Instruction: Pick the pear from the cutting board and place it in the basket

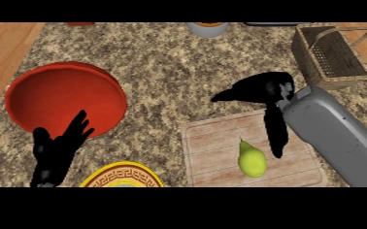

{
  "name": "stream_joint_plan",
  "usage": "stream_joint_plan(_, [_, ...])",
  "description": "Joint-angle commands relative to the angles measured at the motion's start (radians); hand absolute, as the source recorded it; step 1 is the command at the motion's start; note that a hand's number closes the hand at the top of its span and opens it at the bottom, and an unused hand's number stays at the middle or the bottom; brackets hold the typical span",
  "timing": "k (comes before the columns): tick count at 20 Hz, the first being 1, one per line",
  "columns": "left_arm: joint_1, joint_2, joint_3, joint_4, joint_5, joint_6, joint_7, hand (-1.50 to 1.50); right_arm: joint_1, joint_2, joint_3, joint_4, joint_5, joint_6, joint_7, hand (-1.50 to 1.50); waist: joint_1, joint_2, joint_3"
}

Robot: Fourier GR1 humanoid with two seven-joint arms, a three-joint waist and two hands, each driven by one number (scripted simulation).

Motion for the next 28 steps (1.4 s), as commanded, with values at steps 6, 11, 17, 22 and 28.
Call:
stream_joint_plan(6, [0.056,-0.024,-0.013,0.057,-0.022,-0.018,0.036,0.0,0.11,0.025,0.022,-0.039,0.157,-0.051,-0.085,-1.5,0.005,0.011,-0.015])
stream_joint_plan(11, [0.065,-0.023,0.01,0.025,-0.024,-0.024,0.052,0.0,0.131,0.017,-0.003,-0.018,0.206,-0.043,-0.165,-1.5,0.006,0.009,-0.015])
stream_joint_plan(17, [-0.016,-0.057,0.016,0.108,-0.054,-0.033,0.055,0.0,0.15,0.039,0.016,0.022,0.313,-0.094,-0.26,-1.5,0.002,0.012,-0.015])
stream_joint_plan(22, [0.049,-0.084,-0.019,0.009,-0.1,0.015,0.069,0.0,0.176,0.041,0.063,0.024,0.381,-0.079,-0.265,-1.5,0.005,0.01,-0.015])
stream_joint_plan(28, [0.04,-0.085,0.007,0.04,-0.089,-0.024,0.067,0.0,0.206,0.078,0.129,0.107,0.483,-0.141,-0.312,-1.5,0.007,0.012,-0.015])
